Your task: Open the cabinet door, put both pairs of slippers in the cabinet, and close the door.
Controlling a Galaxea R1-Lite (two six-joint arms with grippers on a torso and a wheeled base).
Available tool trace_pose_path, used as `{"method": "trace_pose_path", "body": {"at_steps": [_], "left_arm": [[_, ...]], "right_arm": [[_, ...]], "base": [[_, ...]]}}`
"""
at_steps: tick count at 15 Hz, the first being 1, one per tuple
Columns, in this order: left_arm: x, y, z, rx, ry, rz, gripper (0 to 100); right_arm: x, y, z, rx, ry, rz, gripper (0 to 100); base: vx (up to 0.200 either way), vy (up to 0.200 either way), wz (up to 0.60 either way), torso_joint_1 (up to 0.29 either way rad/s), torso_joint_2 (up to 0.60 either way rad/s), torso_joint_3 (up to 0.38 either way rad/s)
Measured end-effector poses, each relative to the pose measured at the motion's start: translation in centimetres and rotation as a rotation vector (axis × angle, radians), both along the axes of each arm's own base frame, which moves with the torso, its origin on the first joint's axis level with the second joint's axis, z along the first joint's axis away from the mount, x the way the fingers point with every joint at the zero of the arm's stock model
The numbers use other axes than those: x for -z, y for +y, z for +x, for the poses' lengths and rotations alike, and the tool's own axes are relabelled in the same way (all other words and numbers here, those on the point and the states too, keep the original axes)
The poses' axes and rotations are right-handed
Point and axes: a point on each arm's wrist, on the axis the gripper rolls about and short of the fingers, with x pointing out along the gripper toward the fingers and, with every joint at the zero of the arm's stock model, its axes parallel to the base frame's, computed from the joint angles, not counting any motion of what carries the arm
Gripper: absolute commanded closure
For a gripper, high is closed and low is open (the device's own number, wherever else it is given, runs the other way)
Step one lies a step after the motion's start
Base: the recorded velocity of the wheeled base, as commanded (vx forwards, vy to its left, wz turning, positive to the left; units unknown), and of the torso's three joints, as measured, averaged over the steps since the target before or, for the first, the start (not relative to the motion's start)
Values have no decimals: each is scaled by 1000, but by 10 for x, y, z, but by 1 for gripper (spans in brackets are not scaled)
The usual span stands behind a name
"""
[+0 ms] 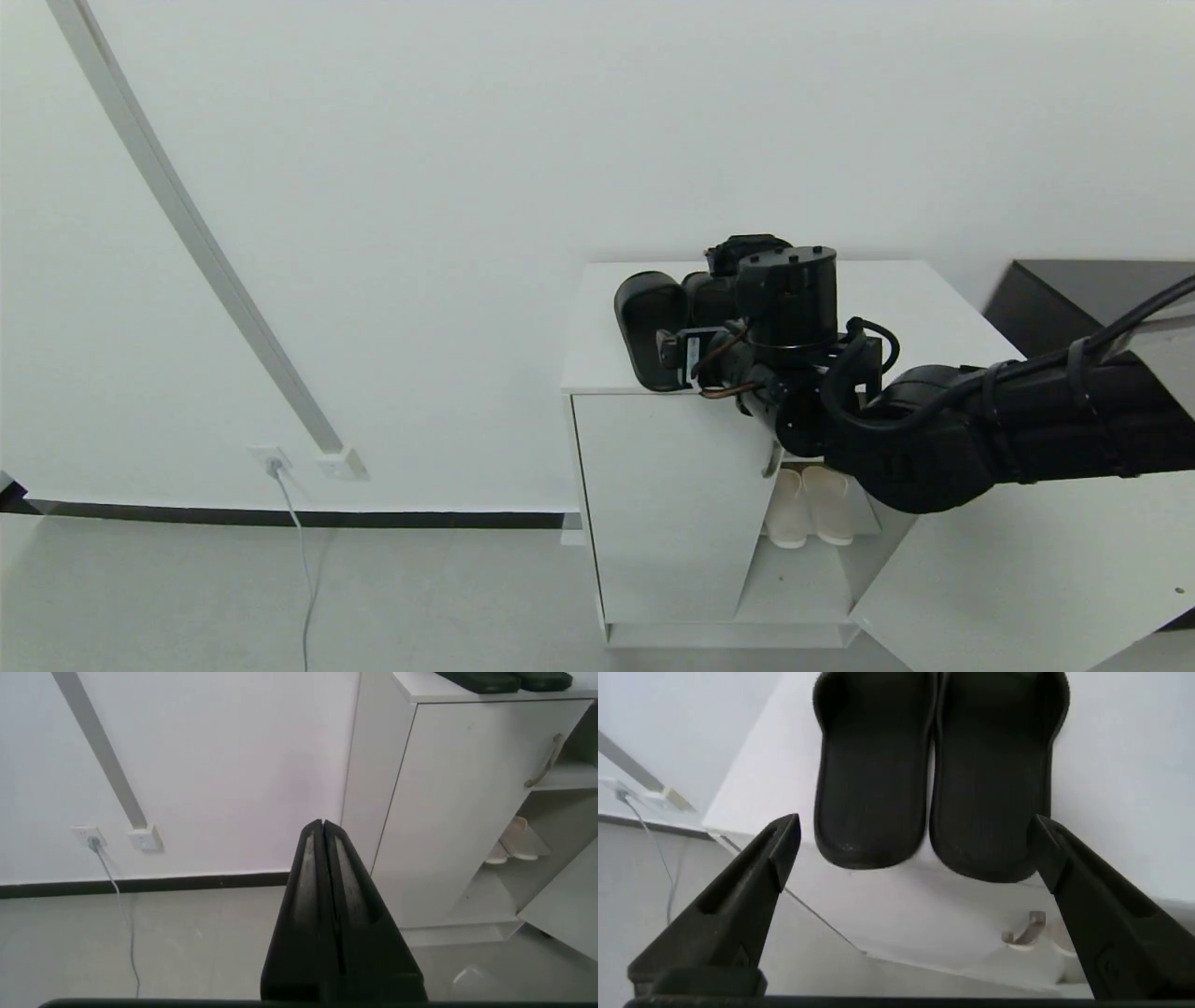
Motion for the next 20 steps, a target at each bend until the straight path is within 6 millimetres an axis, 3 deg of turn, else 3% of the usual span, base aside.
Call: {"method": "trace_pose_path", "body": {"at_steps": [3, 9, 16, 20], "left_arm": [[0, 0, 0, 0, 0, -1, 100], [0, 0, 0, 0, 0, -1, 100], [0, 0, 0, 0, 0, -3, 100], [0, 0, 0, 0, 0, -2, 100]], "right_arm": [[7, -1, 2, 10, 11, -9, 0], [34, 10, 13, 12, 14, -20, 0], [51, 18, 68, 67, -58, -33, 0], [54, 16, 89, 89, -85, -42, 0]], "base": [[200, 0, 0, 10, 1, 1], [0, 0, 0, 0, 0, 0], [0, 0, 0, 0, 0, 0], [0, 0, 0, 0, 0, 0]]}}
